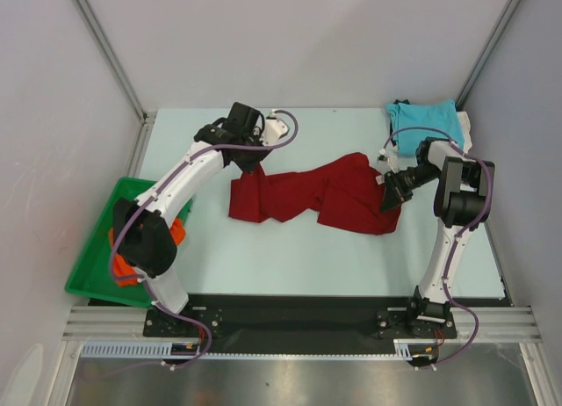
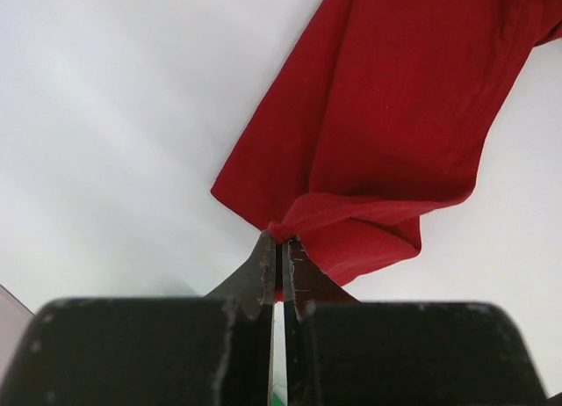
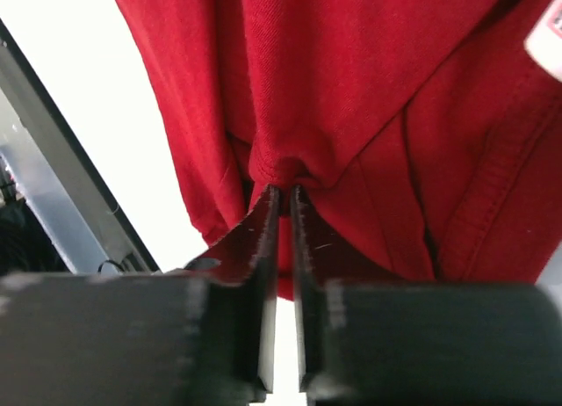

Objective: Fold and stack the t-shirts
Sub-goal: Flatten the tshirt out

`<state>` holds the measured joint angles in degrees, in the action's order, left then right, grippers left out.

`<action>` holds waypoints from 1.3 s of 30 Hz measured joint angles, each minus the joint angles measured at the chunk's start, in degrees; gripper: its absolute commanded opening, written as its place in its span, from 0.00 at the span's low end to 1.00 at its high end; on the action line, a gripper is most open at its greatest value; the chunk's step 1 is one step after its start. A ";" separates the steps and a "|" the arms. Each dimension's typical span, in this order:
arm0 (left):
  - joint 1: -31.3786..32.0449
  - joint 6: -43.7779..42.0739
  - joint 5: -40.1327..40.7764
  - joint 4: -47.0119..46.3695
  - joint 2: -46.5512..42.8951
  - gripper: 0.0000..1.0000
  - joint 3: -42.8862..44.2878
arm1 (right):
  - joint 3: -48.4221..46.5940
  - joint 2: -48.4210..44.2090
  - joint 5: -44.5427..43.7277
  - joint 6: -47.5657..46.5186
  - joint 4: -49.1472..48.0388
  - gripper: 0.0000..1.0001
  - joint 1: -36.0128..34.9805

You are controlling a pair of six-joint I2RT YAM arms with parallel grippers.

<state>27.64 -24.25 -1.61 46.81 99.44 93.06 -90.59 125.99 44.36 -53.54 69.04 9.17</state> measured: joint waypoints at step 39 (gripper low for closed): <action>0.24 -3.67 6.05 -2.47 -15.32 0.00 4.07 | 17.86 -40.94 -2.05 4.61 -3.74 0.00 -5.38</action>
<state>27.88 -27.92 4.45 44.34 84.12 97.12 -72.73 85.06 42.30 -48.93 65.30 3.79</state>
